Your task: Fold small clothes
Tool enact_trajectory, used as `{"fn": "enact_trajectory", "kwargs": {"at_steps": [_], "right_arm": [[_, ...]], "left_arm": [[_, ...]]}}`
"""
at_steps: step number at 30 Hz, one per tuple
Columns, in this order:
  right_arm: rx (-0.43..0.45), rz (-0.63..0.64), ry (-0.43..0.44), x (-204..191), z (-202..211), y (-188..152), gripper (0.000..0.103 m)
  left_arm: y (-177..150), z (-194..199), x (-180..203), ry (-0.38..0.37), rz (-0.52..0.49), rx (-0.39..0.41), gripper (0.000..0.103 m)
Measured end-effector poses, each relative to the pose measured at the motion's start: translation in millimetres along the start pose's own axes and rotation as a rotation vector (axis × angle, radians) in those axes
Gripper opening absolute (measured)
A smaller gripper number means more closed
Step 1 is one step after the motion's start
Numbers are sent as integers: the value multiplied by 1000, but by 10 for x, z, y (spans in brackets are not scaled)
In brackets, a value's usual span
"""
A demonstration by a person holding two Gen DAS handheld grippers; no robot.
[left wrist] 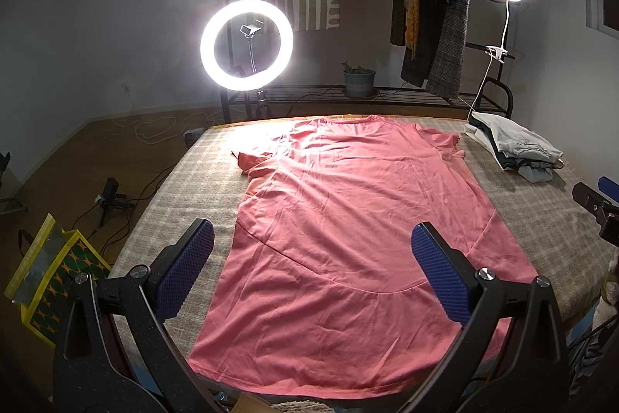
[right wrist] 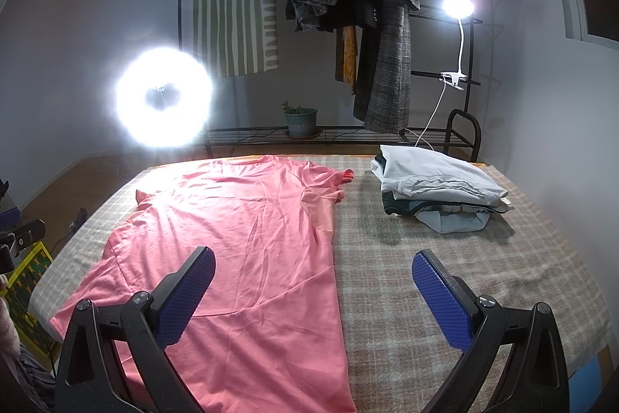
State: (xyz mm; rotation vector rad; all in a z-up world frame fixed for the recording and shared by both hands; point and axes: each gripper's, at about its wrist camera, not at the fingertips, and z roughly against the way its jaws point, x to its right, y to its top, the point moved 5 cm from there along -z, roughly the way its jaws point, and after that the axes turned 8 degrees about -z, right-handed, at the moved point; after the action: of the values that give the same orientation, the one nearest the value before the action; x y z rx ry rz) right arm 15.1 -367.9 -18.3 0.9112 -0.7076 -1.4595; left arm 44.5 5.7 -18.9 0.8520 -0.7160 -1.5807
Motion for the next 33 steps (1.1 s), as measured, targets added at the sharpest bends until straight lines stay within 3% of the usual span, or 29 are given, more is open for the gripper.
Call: {"fn": "enact_trajectory", "kwargs": {"at_steps": [10,22,26,29,33], "right_arm": [[-4,-2,2,-27,-10,2,103],[-19,10,24,-268,-116,27,103],[-30,18,64,-378,-175,103,103],[-24,45,75,-480,-218,187,103],[-1,68,161,-665,-295,358,103]], "left_arm": [[5,2,-19,1,6,-3,103],[-150,-76,-318,7,63,-25,103],[-330,-113,-533,-31,134,-30,103],[-483,-158,-711,-9,181,-74,103],[-700,-152,-934,-7,257,-109,92]]}}
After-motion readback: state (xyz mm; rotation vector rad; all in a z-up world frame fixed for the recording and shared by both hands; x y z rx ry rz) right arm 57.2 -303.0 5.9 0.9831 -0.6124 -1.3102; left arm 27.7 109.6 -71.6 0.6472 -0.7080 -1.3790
